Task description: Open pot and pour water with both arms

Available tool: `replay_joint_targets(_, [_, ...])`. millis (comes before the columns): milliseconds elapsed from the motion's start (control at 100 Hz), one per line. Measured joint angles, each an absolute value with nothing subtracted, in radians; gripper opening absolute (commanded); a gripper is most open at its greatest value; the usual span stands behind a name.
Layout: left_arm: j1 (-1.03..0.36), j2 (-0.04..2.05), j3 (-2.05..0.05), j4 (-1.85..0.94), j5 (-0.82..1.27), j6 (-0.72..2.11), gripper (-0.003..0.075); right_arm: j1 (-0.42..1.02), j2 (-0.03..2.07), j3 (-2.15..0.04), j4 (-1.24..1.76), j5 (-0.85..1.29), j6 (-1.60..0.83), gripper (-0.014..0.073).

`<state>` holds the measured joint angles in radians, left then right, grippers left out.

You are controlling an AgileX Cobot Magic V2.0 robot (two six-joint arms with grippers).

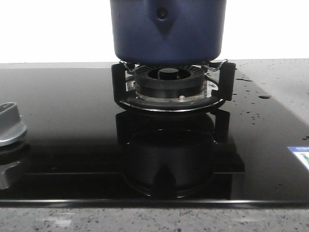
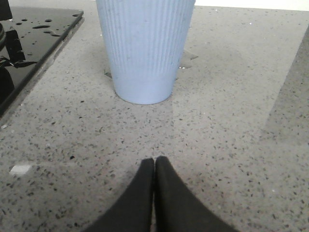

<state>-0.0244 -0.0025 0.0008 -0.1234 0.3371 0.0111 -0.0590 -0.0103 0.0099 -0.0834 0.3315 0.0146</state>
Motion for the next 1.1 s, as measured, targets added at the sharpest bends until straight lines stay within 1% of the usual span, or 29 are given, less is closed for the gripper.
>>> replay_joint_targets(880, [-0.024,-0.002,0.001,-0.123,0.337,0.011,-0.002,-0.059,-0.01,0.01,-0.083,0.332,0.015,-0.0065])
replay_joint_targets(1000, [-0.024,-0.002,0.001,-0.123,0.337,0.011,-0.002,-0.059,-0.01,0.01,-0.075,0.281,0.015,-0.0065])
replay_joint_targets(1100, [-0.024,-0.002,0.001,-0.121,0.337,0.011,-0.002,-0.059,-0.01,0.01,-0.014,0.163,0.015,-0.0065])
